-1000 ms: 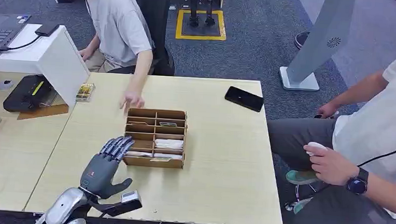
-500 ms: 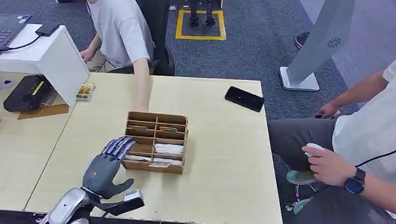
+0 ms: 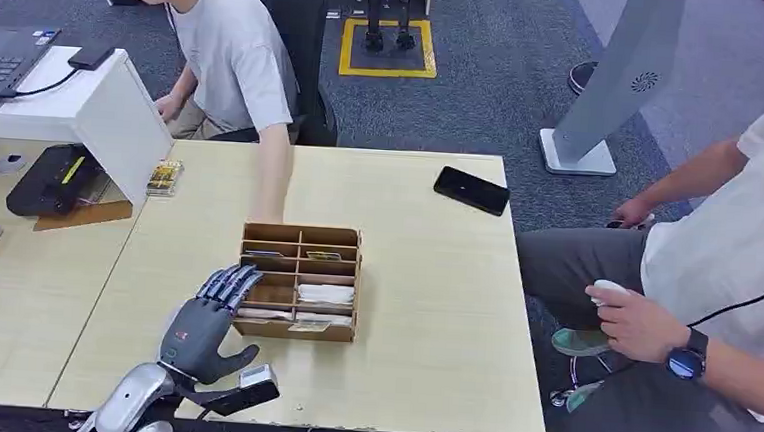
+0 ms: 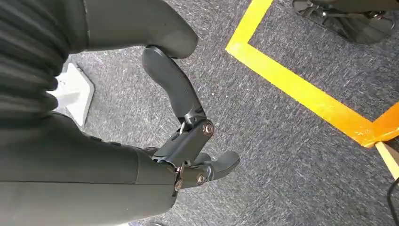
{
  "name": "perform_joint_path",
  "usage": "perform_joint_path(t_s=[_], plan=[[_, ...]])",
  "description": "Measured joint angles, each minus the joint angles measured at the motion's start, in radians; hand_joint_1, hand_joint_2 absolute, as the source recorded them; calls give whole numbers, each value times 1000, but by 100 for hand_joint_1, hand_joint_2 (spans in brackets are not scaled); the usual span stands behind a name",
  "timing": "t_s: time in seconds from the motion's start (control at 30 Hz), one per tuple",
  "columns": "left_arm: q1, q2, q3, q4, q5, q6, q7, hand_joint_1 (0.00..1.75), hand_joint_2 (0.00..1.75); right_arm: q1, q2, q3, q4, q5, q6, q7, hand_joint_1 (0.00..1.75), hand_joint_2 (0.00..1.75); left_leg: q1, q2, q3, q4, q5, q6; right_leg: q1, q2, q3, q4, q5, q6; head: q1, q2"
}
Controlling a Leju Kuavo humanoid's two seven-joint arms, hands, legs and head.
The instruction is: Pass the card to the sensor for recognition and then transmit it.
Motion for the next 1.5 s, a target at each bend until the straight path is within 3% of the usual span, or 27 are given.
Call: perform_joint_path(t_s=[0.7,1.5], plan=[[0,0,0,10,2,0,0,0,175,-1,-1,6,-3,-3,-4,0,0,175,0,0,0,0,0,0,0,0,0,0,0,0,0,0],[17,25,0,9,34,35,-54,0,175,-9,-19,50,-3,-46,-27,-5,0,175,0,0,0,0,0,0,0,0,0,0,0,0,0,0]])
